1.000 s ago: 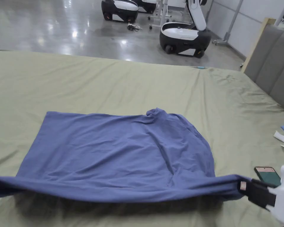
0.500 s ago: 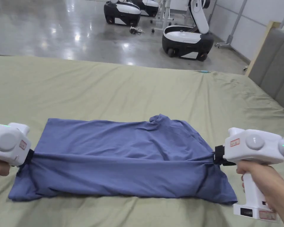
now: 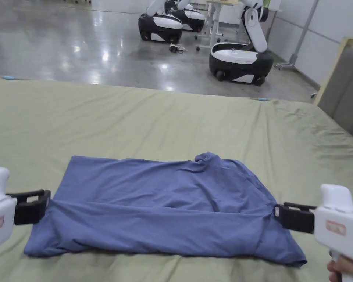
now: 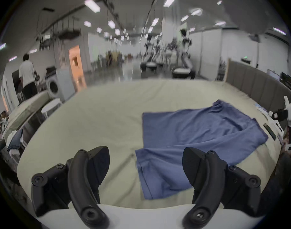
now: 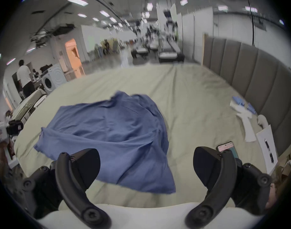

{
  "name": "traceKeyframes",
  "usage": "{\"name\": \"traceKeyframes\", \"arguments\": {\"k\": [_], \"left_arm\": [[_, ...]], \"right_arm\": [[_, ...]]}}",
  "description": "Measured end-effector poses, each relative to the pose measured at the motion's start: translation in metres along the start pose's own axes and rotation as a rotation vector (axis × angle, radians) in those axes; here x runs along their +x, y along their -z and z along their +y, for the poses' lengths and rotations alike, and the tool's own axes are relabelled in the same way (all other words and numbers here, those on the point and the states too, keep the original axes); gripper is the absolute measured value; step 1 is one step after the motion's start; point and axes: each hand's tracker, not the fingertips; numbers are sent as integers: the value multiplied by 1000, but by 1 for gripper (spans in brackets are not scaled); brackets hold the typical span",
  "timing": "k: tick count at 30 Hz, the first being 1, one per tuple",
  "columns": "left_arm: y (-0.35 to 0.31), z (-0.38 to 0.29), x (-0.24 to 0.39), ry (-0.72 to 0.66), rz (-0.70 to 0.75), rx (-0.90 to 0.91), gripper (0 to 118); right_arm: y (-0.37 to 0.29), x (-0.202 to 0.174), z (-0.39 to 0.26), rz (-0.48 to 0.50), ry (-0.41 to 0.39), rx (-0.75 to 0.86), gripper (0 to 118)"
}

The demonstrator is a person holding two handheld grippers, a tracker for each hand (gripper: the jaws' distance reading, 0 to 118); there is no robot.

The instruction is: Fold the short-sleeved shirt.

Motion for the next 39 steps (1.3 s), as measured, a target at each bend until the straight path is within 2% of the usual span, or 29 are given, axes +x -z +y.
{"name": "traceKeyframes", "arguments": {"k": [1, 2, 3, 4, 5, 6, 7, 8, 10, 11, 13, 17, 18, 19, 20, 21, 22, 28, 29, 30, 31, 32, 35, 39], "left_arm": [[-17, -14, 7, 16, 15, 41, 91], [-32, -28, 9, 30, 41, 71, 91], [-45, -42, 15, 59, 56, 86, 89], [-54, -54, 20, 78, 73, 76, 78], [-60, -63, 24, 88, 67, 61, 39], [-67, -73, 26, 95, 53, 56, 0], [-67, -79, 29, 108, 25, 17, 0], [-69, -88, 34, 93, 40, 0, 0], [-64, -94, 30, 98, -13, -68, 0], [-63, -95, 28, 90, -4, -62, 0], [-54, -94, 24, 95, 8, -65, 0], [-30, -87, 12, 71, -4, -110, 0], [-18, -81, 13, 84, -15, -141, 12], [-10, -81, 11, 105, -12, -169, 50], [-1, -83, 10, 100, -19, -183, 77], [7, -85, 9, 96, -26, -186, 90], [14, -79, 10, 99, -31, -205, 91], [81, -88, 0, 90, -33, -354, 88], [83, -86, 0, 97, -41, -343, 76], [81, -86, 4, 117, -40, -337, 50], [81, -82, 8, 141, -40, -323, 14], [83, -79, 11, 160, -43, -329, 8], [83, -75, 21, 118, -72, -387, 4], [83, -70, 11, 69, -79, -370, 3]], "right_arm": [[-16, -9, -15, -12, -25, 52, 111], [-27, -16, -28, -24, -43, 82, 102], [-40, -23, -42, -34, -53, 117, 84], [-56, -45, -45, 8, -86, 150, 42], [-62, -52, -55, 9, -84, 158, 11], [-67, -61, -65, -3, -84, 140, 1], [-70, -69, -73, -14, -86, 126, 1], [-56, -56, -88, -1, -51, 100, 1], [-54, -59, -98, 75, -25, 56, 1], [-59, -68, -97, 29, -69, 83, 1], [-68, -86, -101, 21, -128, 91, 1], [-71, -93, -99, 52, -128, 81, 1], [-71, -95, -99, 53, -133, 80, 1], [-72, -97, -100, 50, -137, 81, 1], [-73, -98, -95, 47, -137, 76, 1], [-73, -100, -94, 50, -136, 72, 1], [-73, -101, -94, 51, -136, 71, 1], [-72, -97, -88, 42, -126, 62, 1], [-72, -96, -88, 38, -127, 62, 1], [-72, -96, -88, 32, -129, 62, 1], [-71, -93, -89, 29, -127, 59, 1], [-69, -89, -89, 26, -125, 54, 1], [-66, -82, -88, 15, -116, 38, 1], [-58, -69, -83, -25, -119, -3, 1]]}}
